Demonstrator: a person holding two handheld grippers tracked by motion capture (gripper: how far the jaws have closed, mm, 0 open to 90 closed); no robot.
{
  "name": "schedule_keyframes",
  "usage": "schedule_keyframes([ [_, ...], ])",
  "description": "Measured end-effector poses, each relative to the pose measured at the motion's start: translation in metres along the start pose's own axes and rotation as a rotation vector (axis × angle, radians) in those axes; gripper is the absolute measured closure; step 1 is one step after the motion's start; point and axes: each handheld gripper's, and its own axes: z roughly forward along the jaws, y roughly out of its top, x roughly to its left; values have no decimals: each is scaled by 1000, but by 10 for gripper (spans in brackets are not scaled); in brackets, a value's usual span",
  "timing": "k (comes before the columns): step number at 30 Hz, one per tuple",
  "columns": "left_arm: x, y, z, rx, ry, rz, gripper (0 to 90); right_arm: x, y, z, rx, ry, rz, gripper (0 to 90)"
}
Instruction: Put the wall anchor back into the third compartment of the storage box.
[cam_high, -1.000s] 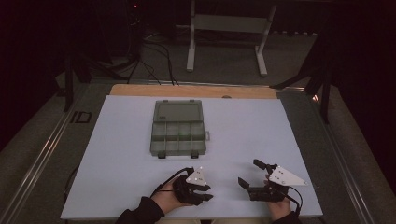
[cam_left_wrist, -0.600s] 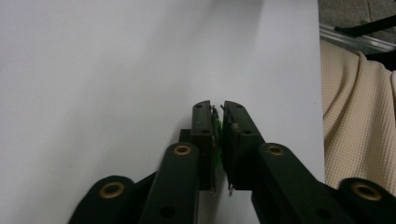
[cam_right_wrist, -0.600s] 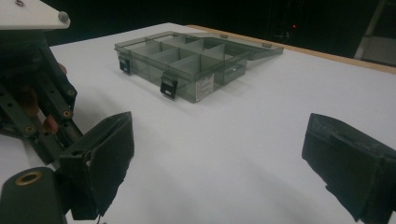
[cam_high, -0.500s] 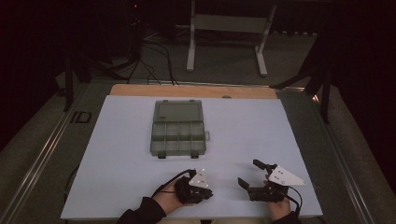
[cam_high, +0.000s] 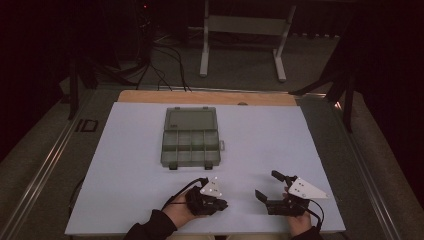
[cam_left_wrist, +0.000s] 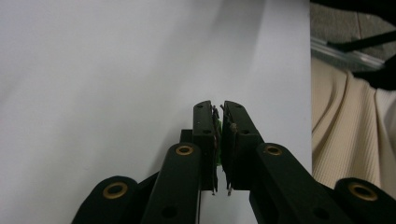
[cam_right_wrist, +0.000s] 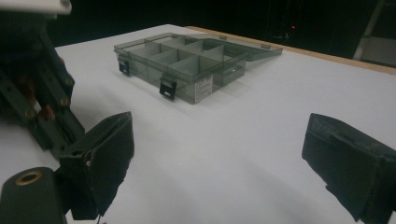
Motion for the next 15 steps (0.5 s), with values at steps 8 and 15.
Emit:
schedule_keyframes([
  [8,7,11,-21,-55,20,-16,831,0,0,0,-4,-6,-3,95],
  [15,16,21,-39,-90,63,-30,832,0,1,0,-6,-9,-5,95],
])
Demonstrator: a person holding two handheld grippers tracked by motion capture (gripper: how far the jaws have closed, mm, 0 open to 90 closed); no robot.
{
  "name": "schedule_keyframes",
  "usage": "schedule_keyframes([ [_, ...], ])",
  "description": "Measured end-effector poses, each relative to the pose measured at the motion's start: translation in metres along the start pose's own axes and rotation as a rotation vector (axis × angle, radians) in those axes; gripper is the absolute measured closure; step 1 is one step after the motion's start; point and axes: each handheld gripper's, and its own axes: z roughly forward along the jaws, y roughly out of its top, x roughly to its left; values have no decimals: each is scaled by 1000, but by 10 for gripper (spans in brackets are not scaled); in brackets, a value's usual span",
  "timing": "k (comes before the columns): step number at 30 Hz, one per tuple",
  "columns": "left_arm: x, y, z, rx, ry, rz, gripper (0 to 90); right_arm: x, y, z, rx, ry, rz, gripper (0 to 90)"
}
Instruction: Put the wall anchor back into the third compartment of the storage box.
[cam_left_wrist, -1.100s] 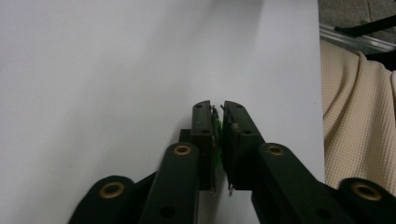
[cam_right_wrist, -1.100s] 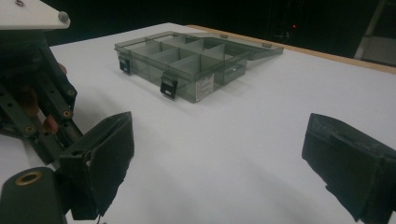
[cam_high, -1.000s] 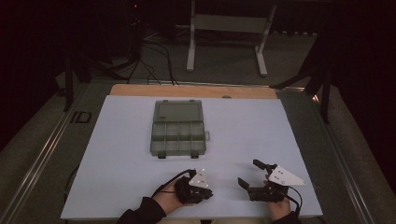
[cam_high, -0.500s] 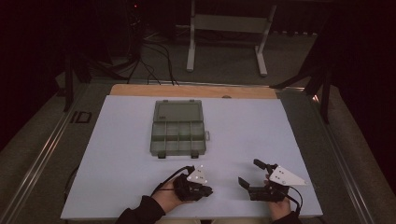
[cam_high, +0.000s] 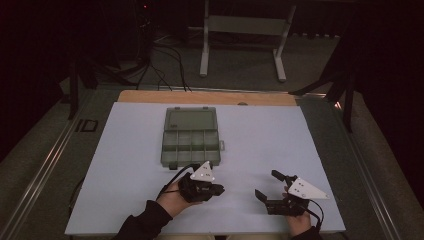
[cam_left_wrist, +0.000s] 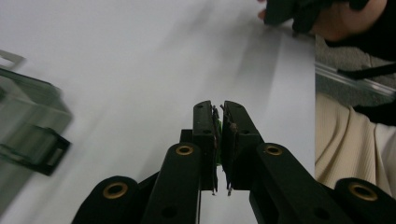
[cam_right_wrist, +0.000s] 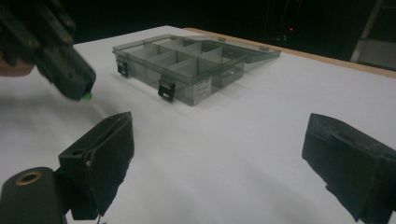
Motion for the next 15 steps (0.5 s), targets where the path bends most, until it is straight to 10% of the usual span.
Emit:
schedule_keyframes([
  [15,26,26,-31,-67,98,-27,831,0,0,1,0,0,-2,95],
])
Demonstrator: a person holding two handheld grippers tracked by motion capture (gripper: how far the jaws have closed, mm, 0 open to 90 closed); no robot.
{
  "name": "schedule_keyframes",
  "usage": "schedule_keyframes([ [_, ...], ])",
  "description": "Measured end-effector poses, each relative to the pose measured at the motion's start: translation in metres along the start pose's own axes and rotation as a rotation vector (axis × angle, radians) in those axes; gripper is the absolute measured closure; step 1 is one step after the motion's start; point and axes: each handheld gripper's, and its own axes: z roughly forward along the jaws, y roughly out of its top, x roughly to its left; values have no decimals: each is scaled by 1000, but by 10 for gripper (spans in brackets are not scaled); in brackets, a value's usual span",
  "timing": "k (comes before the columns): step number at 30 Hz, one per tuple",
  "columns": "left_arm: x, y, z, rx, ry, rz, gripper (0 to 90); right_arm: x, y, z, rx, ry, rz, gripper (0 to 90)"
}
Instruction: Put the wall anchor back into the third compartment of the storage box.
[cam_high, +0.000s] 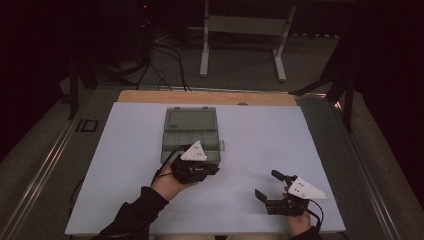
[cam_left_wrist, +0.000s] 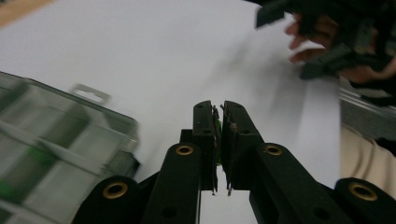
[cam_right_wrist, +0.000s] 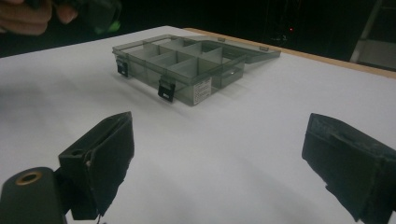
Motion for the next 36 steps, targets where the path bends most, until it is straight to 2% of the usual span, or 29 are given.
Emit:
schedule_keyframes([
  [6,8,10,-6,-12,45,-10,831,-1,0,0,0,0,2,95],
  [9,13,13,-7,-18,52,-32,831,0,0,0,1,1,-1,95],
  [22,31,24,-10,-56,123,-72,831,0,0,0,5,4,0,95],
  [29,47,28,-11,-97,172,-123,831,0,-1,0,6,7,1,95],
  [31,51,28,-9,-104,196,-139,831,0,-1,0,5,8,2,95],
  [36,59,29,-7,-117,226,-166,831,0,-1,1,6,8,1,95],
])
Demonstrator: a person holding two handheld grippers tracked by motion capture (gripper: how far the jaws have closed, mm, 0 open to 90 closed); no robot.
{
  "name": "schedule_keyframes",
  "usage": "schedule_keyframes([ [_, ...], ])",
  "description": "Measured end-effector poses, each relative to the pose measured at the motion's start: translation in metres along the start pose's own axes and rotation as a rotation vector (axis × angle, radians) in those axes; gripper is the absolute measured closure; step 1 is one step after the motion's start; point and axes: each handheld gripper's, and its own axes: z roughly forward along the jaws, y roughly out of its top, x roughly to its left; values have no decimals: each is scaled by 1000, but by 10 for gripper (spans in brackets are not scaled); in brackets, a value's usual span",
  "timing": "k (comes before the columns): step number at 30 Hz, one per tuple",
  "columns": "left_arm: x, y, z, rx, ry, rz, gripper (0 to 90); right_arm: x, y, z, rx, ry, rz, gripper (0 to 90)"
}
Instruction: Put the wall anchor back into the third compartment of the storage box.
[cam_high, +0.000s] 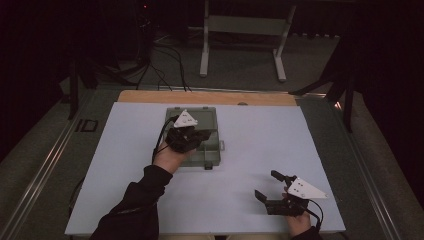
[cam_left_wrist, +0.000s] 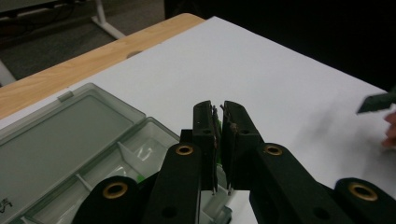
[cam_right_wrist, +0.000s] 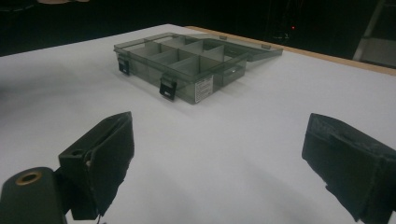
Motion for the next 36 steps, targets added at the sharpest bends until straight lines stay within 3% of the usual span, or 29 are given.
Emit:
schedule_keyframes([
  [14,19,-8,16,-40,77,-101,830,0,0,1,6,7,-1,95],
  [16,21,-10,19,-35,106,-107,830,1,0,1,6,6,-4,95],
  [24,26,-15,29,-34,147,-159,830,1,0,1,9,9,-1,95],
  [36,31,-24,50,34,203,-219,829,0,0,0,3,9,0,95],
])
